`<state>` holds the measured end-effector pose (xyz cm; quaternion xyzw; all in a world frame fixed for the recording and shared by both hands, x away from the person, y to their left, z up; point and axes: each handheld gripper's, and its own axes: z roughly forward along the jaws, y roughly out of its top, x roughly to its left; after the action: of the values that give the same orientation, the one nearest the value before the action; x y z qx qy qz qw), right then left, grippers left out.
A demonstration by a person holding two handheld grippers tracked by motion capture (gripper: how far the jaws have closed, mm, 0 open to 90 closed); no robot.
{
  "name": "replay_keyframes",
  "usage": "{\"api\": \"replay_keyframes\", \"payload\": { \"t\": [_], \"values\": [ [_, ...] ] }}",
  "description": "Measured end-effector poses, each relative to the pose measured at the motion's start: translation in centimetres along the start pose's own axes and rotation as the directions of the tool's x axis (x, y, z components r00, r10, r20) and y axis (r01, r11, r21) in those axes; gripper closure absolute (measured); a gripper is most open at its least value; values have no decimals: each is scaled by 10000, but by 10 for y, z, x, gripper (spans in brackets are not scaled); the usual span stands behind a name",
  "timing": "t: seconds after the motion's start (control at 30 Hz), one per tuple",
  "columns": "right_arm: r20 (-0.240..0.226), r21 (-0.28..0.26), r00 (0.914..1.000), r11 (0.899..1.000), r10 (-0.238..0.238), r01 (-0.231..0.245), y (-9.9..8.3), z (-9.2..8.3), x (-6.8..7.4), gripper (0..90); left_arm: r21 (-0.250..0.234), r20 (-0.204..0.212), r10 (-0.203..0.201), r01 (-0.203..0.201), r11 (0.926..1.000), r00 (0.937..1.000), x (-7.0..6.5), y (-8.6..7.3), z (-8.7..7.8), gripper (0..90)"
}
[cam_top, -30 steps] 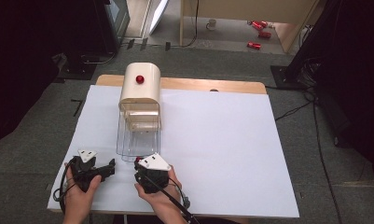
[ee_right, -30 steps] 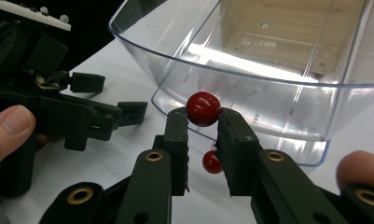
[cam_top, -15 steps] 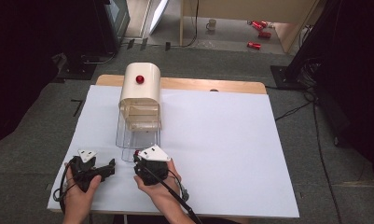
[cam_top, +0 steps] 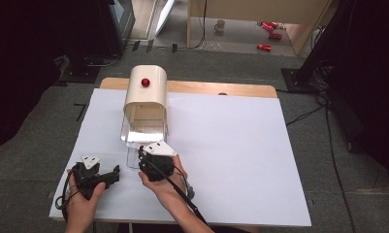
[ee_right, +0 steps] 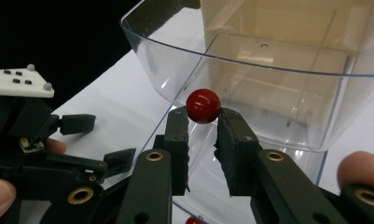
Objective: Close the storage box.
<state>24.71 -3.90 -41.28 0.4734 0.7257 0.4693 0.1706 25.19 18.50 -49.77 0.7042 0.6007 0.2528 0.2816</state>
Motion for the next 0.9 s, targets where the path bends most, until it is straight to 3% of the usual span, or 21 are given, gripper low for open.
{"api": "replay_keyframes", "payload": {
  "t": [0.9],
  "values": [
    [481,-65,9988,10000,30,-27,34,27,-19,758,-34,-7,-15,15,10000,10000,0,0,0,71]
  ]
}}
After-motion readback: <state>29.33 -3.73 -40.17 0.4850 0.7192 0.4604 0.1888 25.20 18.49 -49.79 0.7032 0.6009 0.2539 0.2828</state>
